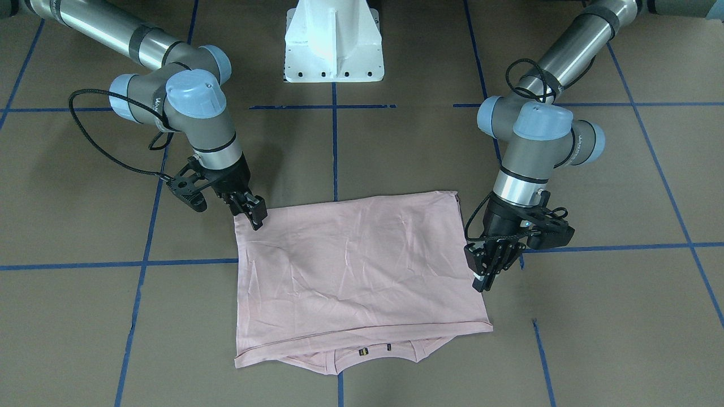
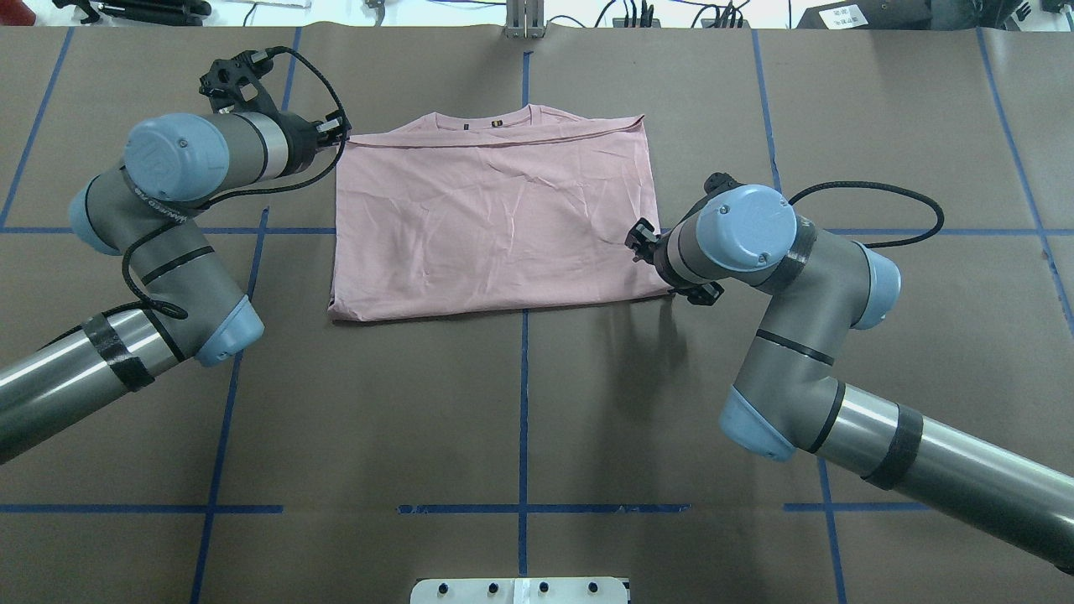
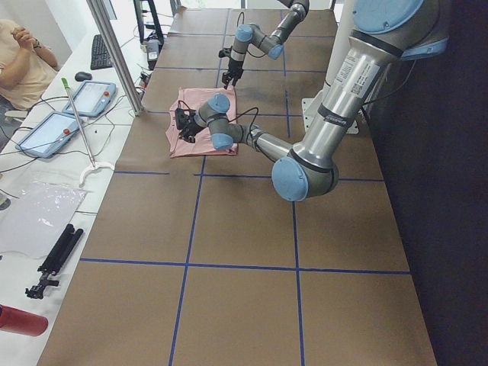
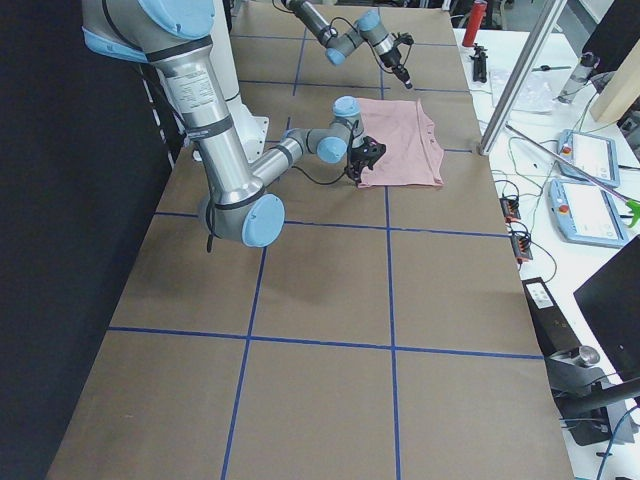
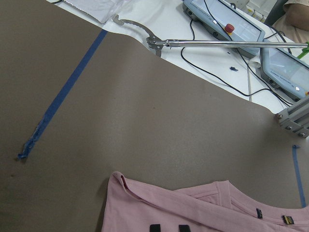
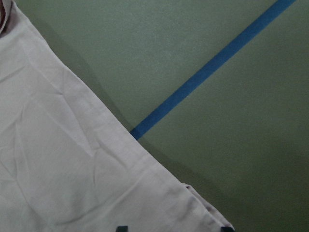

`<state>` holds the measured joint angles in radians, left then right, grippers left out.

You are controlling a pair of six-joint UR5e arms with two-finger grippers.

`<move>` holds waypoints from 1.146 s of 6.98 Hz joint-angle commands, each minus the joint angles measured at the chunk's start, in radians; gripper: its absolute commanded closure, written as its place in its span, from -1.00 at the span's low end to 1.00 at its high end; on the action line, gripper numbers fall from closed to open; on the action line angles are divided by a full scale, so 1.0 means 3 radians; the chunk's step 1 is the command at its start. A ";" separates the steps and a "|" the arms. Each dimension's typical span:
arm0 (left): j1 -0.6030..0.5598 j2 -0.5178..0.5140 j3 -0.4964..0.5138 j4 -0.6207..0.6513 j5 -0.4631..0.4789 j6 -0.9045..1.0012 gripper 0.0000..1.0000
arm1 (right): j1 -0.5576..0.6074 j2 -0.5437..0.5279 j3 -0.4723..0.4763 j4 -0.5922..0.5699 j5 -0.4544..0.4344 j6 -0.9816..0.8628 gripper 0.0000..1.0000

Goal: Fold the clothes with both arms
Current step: 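Move the right gripper to the folded shirt's corner nearest the robot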

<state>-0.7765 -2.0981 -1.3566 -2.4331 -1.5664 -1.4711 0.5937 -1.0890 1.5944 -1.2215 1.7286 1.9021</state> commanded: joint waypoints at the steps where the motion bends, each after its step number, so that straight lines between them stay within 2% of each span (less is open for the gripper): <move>1: 0.0001 -0.0001 -0.0003 0.0006 0.0001 0.0005 0.50 | -0.0005 -0.0087 0.0013 0.0001 -0.0020 0.0015 -0.42; 3: 0.0001 -0.0001 -0.0003 0.0011 0.0006 0.0005 0.50 | -0.0021 -0.0093 -0.0012 0.0001 -0.0071 0.0015 -0.43; 4: 0.0001 -0.0001 -0.0003 0.0011 0.0006 0.0005 0.50 | -0.0026 -0.0087 -0.0012 0.0001 -0.0076 0.0020 -0.25; 5: 0.0001 0.0004 -0.0003 0.0011 0.0006 0.0005 0.50 | -0.0011 -0.0103 0.0008 0.0006 -0.0051 0.0015 0.75; 6: 0.0001 0.0004 -0.0013 0.0011 0.0006 0.0005 0.50 | -0.0031 -0.0133 0.0013 0.0032 -0.0040 0.0015 1.00; 8: 0.0006 0.0004 -0.0018 0.0016 0.0006 -0.0010 0.50 | -0.0046 -0.0144 0.0084 0.0037 -0.0005 0.0025 1.00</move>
<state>-0.7757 -2.0971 -1.3607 -2.4294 -1.5647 -1.4713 0.5839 -1.1293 1.6050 -1.2110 1.7205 1.9067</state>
